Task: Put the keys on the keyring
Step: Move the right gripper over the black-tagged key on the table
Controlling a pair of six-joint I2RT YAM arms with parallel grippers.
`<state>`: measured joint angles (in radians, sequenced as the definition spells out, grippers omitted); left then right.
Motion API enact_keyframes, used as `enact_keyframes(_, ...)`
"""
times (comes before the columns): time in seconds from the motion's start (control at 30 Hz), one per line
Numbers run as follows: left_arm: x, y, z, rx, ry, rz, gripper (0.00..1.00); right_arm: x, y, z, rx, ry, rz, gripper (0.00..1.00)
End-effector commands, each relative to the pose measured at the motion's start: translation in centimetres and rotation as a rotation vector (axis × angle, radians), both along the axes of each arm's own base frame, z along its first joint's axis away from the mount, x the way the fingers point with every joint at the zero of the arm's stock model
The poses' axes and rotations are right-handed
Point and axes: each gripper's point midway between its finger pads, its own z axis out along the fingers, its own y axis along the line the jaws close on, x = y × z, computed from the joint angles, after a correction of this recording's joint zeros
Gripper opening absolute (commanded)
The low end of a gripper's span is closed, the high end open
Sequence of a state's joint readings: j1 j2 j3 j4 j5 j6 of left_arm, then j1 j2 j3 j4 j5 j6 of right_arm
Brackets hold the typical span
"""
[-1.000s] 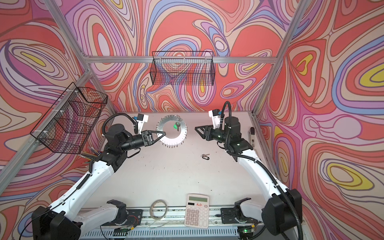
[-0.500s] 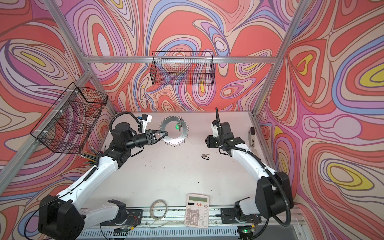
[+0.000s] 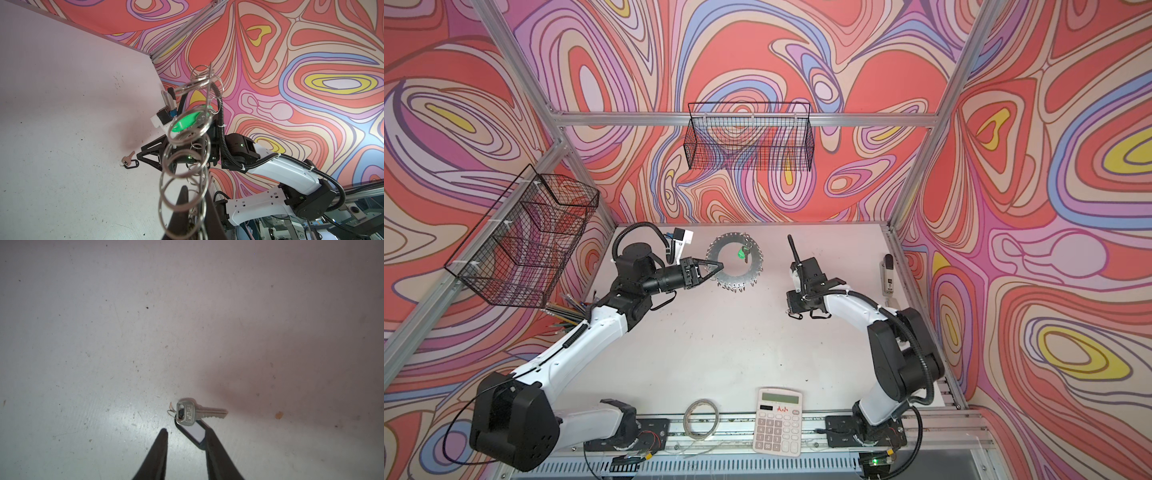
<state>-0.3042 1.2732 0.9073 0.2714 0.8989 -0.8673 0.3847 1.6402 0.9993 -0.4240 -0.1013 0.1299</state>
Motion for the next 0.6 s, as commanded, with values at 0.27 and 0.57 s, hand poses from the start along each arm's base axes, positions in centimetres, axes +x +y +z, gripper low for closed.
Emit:
enact_keyframes(0.27, -0.7, -0.1, 2.7, -0.027, -0.089, -0.028, 0.0, 0.1, 1.2, -2.5, -0.017, 0.028, 0.084, 0.26)
enact_keyframes(0.57, -0.8, -0.1, 2.7, -0.023, -0.087, -0.035, 0.0, 0.2, 1.6, -3.1, -0.005, 0.035, 0.091, 0.22)
